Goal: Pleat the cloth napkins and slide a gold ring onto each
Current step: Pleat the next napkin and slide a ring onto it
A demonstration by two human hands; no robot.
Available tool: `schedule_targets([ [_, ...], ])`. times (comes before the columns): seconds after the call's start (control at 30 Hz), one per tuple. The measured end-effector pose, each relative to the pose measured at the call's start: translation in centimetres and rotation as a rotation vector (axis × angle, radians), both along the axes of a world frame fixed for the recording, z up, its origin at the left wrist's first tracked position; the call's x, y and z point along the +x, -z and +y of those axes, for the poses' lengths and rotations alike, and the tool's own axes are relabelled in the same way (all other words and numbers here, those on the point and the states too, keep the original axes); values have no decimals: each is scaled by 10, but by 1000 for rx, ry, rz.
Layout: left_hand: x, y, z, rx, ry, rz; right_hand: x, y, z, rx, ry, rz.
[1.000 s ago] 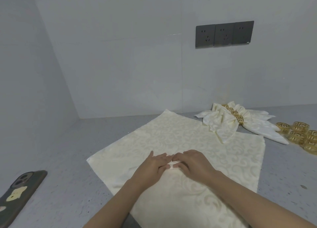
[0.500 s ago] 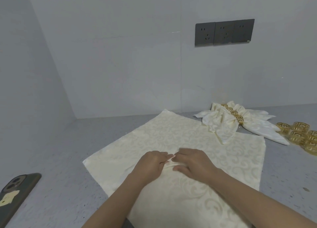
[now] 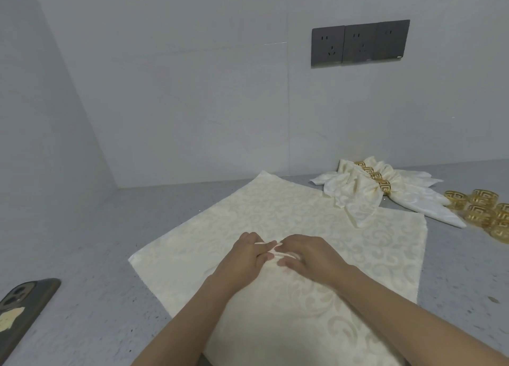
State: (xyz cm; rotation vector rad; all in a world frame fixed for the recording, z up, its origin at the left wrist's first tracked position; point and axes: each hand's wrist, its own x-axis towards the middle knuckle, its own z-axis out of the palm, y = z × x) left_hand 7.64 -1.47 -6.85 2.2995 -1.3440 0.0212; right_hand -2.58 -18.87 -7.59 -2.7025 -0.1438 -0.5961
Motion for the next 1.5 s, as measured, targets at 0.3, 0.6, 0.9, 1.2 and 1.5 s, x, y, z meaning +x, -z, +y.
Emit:
schedule_targets([
  [0.3, -3, -6, -3, -10, -12, 55, 1, -4, 6, 146, 89, 17],
  [0.6, -30, -24, -37, -214, 20, 63, -41, -32, -11, 232, 196, -51],
  [0.9, -75, -28, -132, -310, 110, -157, -121, -54, -94, 179, 504, -107],
  [1.2, -84, -23, -210, -411, 144, -340, -176, -39, -195, 2, 990, -148],
  [1.5, -84, -6, -253, -423, 152, -380, -199, -25, -250, -4, 1257, 121],
])
